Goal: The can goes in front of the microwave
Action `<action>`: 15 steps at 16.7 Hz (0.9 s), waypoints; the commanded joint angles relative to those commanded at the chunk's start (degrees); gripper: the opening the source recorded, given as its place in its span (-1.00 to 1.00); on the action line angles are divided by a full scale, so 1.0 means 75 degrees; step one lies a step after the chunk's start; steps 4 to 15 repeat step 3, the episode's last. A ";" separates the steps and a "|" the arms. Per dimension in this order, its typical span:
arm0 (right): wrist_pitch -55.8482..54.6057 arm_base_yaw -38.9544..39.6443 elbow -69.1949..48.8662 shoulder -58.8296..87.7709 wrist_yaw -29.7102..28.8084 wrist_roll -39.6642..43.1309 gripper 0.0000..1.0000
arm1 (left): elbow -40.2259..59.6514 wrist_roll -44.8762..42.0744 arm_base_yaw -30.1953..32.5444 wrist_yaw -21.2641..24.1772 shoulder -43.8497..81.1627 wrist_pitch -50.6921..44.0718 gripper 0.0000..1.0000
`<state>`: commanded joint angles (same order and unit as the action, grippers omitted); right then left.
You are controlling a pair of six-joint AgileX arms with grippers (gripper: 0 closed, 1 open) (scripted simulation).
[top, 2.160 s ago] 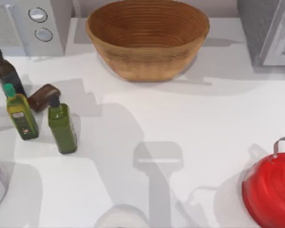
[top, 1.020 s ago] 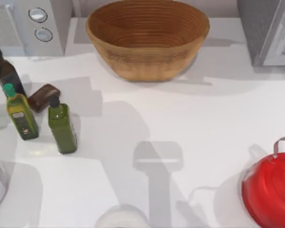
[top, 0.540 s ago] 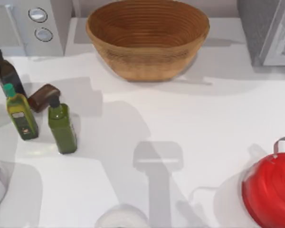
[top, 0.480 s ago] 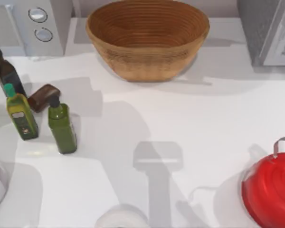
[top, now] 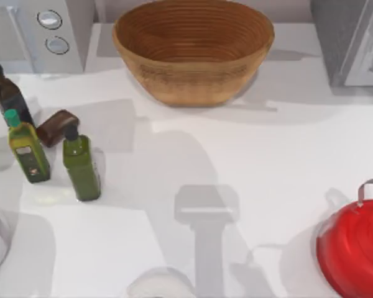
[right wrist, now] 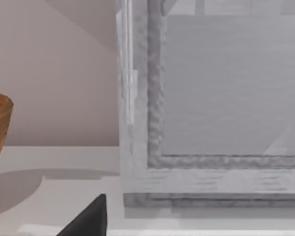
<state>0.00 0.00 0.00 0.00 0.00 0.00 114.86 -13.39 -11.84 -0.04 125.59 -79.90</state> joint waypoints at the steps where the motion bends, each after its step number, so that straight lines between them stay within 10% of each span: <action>1: 0.0000 0.0000 0.0000 0.0000 0.0000 0.0000 1.00 | 0.0173 0.0015 0.0017 0.0012 0.0008 -0.0135 1.00; 15: 0.0000 0.0000 0.0000 0.0000 0.0000 0.0000 1.00 | 0.0377 0.0034 0.0041 0.0039 0.0003 -0.0284 1.00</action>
